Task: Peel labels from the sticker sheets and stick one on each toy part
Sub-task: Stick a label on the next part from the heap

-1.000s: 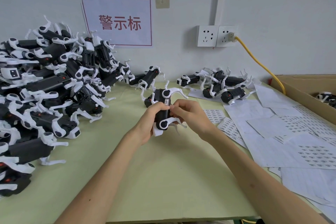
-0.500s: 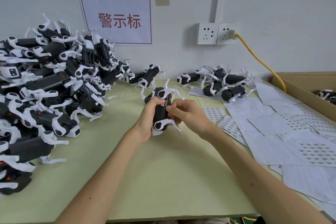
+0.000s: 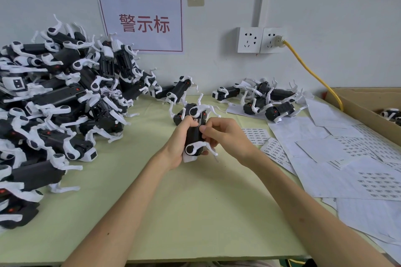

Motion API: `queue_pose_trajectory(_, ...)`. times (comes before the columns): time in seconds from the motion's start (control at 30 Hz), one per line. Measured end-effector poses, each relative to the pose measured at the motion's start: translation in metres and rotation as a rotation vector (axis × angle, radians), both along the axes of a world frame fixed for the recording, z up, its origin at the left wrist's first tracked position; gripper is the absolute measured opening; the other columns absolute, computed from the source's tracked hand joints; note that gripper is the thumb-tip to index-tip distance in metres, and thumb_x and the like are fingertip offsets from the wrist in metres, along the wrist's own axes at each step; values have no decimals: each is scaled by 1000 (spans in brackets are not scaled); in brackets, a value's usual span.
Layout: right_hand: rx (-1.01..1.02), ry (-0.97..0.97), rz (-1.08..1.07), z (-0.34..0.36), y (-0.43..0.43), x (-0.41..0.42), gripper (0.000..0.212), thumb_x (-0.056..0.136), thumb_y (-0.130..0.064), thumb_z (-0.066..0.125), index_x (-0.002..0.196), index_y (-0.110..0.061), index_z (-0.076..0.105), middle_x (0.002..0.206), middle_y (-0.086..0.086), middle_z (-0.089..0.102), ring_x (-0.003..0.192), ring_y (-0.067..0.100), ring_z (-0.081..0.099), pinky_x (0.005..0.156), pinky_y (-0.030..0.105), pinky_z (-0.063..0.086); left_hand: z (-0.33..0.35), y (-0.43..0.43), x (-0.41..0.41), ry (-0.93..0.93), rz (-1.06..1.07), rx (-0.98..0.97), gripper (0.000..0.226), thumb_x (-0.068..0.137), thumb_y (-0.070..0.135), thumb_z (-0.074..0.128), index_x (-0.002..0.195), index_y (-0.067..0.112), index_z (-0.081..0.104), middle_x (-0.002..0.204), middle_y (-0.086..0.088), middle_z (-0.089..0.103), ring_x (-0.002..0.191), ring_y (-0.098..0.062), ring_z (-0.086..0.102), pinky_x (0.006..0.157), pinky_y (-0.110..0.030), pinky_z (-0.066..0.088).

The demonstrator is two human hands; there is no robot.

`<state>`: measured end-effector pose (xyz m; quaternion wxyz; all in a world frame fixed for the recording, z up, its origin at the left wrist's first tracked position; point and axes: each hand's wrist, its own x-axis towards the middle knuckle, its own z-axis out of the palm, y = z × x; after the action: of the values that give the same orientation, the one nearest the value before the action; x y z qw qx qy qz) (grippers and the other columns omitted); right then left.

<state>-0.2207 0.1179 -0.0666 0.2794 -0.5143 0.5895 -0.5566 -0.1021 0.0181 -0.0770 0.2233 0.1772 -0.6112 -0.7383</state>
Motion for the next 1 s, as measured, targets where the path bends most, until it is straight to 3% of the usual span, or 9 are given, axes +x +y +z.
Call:
queue_pose_trajectory(0.27, -5, -6, -6, 0, 0, 0, 33, 101, -13, 62, 68, -12, 59, 67, 3, 62, 59, 13, 55, 60, 20, 45, 0, 1, -1, -17, 39, 6, 31, 75, 39, 48, 73, 17, 70, 72, -2, 61, 71, -26, 64, 63, -34, 54)
queue_pose_trajectory(0.4, -7, 0, -3, 0, 0, 0, 33, 101, -14, 61, 68, -13, 59, 69, 5, 62, 60, 13, 55, 60, 20, 45, -2, -1, -1, -107, 102, -61, 38, 73, 50, 49, 82, 18, 68, 78, -3, 66, 80, -30, 65, 81, -39, 49)
queue_pose_trajectory(0.5, -2, 0, 6, 1, 0, 2, 33, 101, -14, 61, 68, -13, 59, 70, 8, 62, 61, 16, 56, 62, 23, 45, -2, 1, 2, -204, 151, -123, 38, 68, 58, 46, 74, 26, 67, 76, 1, 72, 66, -16, 69, 73, -34, 43)
queue_pose_trajectory(0.67, -12, 6, 24, 2, 1, 4, 33, 101, -13, 61, 68, -12, 59, 70, 12, 61, 58, 15, 55, 61, 23, 45, -1, 2, 2, -182, 189, -143, 41, 66, 58, 42, 76, 26, 65, 69, 6, 71, 52, -4, 65, 69, -32, 41)
queue_pose_trajectory(0.8, -16, -3, 17, 2, 1, 3, 33, 101, -13, 61, 68, -12, 58, 70, 10, 61, 59, 15, 55, 60, 22, 45, 0, 2, 2, -160, 154, -99, 41, 69, 58, 48, 75, 24, 68, 74, -1, 70, 60, -13, 67, 64, -30, 47)
queue_pose_trajectory(0.9, -14, -17, 10, 2, 1, 2, 33, 101, -13, 61, 68, -12, 58, 68, 7, 61, 59, 15, 55, 60, 21, 45, -1, 2, 0, -21, 100, -16, 43, 75, 49, 54, 90, 11, 67, 77, -8, 62, 69, -27, 63, 58, -31, 51)
queue_pose_trajectory(1.0, -12, -22, 14, 2, 1, 2, 34, 101, -13, 61, 67, -13, 58, 68, 6, 62, 58, 15, 55, 60, 22, 45, -1, 1, -1, 56, 82, 39, 36, 75, 40, 54, 90, 9, 64, 74, -8, 56, 68, -29, 58, 57, -34, 48)
